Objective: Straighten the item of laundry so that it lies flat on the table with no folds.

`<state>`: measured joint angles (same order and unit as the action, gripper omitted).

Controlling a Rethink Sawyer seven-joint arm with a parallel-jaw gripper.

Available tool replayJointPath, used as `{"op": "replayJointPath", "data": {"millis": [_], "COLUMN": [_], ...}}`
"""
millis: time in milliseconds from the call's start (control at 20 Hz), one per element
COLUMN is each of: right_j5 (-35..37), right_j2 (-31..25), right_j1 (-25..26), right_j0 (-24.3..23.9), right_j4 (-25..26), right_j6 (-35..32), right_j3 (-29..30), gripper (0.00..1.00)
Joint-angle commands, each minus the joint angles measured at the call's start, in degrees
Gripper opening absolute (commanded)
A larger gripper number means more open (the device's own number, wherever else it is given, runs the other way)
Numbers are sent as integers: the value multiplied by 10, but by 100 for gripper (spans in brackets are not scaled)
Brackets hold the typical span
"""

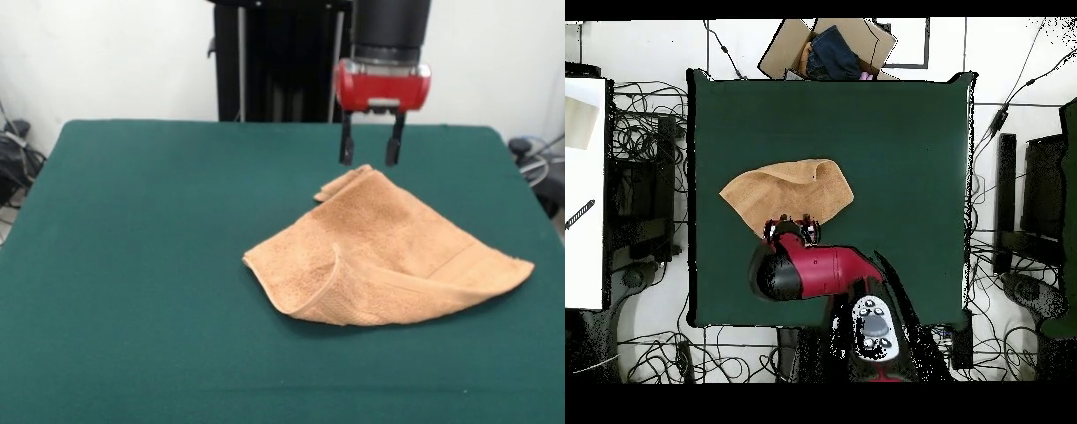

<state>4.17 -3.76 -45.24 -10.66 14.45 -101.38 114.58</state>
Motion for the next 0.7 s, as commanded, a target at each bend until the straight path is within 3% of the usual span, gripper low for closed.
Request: {"op": "replayJointPath", "data": {"millis": [50, 300, 700], "right_j5": [115, 110, -20], "right_j2": [-64, -72, -22], "right_j1": [-81, -66, 25], "right_j0": [-8, -18, 4], "right_j4": [-36, -28, 16], "right_j6": [-44, -41, -75], "right_j3": [16, 2, 0], "gripper": [100, 100, 100]}}
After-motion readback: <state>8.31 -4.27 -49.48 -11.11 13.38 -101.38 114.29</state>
